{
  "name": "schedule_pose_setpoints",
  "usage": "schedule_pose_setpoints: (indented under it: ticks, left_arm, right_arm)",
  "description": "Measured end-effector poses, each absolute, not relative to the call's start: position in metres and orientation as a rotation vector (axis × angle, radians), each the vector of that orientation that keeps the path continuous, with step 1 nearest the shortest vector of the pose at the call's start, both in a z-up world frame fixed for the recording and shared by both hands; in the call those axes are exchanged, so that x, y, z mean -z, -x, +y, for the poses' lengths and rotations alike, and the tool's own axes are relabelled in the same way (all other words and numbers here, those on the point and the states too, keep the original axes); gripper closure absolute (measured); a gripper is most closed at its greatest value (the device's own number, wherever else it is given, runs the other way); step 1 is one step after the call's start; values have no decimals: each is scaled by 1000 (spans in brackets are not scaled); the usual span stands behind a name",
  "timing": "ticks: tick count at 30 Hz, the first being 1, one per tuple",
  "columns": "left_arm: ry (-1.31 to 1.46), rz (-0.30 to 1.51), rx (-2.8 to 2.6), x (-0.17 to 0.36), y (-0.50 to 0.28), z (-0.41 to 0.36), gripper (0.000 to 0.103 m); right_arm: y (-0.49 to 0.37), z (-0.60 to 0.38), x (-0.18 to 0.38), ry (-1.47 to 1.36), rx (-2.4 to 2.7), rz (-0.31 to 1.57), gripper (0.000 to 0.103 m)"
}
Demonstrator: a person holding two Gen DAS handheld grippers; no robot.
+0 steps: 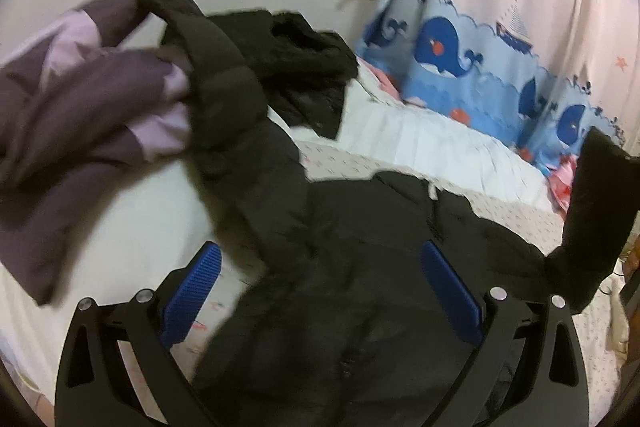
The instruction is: Fold large clothes
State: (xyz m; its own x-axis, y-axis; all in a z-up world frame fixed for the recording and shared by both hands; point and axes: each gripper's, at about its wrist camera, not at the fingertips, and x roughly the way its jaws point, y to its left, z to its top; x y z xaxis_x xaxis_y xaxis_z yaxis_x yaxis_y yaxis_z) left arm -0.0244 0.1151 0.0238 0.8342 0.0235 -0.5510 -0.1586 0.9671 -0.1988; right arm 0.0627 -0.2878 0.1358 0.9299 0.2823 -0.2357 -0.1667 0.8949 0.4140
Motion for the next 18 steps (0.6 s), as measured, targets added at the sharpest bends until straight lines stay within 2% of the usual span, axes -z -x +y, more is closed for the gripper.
schedule_pose_setpoints:
  ticks: [6, 10, 12, 14, 15, 16, 17, 18]
  left_arm:
    - [228, 556, -125, -34, 32, 132, 7]
    - [279, 573, -146, -33, 30, 150, 7]
    - [297, 585, -159, -32, 29, 158, 7]
    - [313, 602, -164, -30, 28, 163, 7]
    - [317, 606, -164, -29, 29, 164, 7]
    - [320, 610, -164, -28, 29, 165, 7]
    - [322, 611, -165, -28, 29, 166, 7]
    - [322, 614, -165, -28, 29, 166, 7]
  right_arm:
    - [-101, -150, -75, -245, -356, 482, 97]
    - [-112, -82, -6, -133, -437, 667, 96]
    - [-124, -66, 32, -136, -500, 841, 93]
    - [-126, -66, 50, -155, -529, 907, 89]
    - [-123, -68, 51, -189, -568, 915, 81]
    - [-120, -70, 49, -209, -594, 911, 65]
    - [-114, -70, 43, -221, -626, 901, 57]
    - [-107, -69, 36, -225, -654, 878, 45]
